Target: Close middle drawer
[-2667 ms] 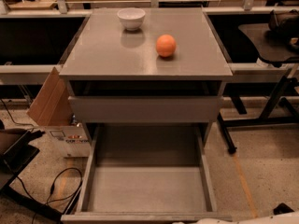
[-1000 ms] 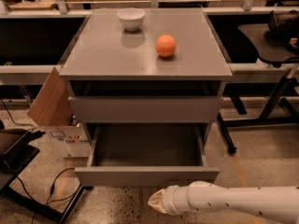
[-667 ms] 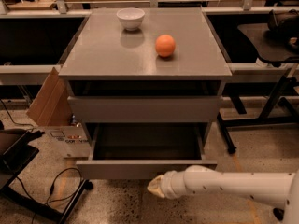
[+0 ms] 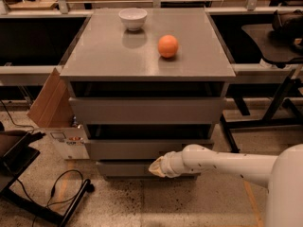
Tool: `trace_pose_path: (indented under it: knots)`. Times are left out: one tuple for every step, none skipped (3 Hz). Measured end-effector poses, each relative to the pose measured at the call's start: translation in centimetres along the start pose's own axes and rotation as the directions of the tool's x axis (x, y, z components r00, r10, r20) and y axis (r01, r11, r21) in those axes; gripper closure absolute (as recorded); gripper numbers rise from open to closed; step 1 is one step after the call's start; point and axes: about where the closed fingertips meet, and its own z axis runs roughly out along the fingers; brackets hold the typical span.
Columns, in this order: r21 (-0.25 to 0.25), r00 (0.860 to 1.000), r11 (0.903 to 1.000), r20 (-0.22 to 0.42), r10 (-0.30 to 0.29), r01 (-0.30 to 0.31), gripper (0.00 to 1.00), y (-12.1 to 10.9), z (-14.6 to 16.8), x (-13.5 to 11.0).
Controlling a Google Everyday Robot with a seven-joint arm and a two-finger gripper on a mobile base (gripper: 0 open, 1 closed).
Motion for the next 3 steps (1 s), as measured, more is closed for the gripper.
trace_pose_path:
  knots:
    - [-0.014,1.000,0.9999,-0.008,0.003,-0.004,1.00,-1.4,1.5,1.4]
    - [0.077,1.000,0.9969,-0.001,0.016,-0.016,1.00,-10.6,2.2,1.2]
    - [0.077,1.000,0.9969,-0.001,0.016,-0.016,1.00,-10.6,2.2,1.2]
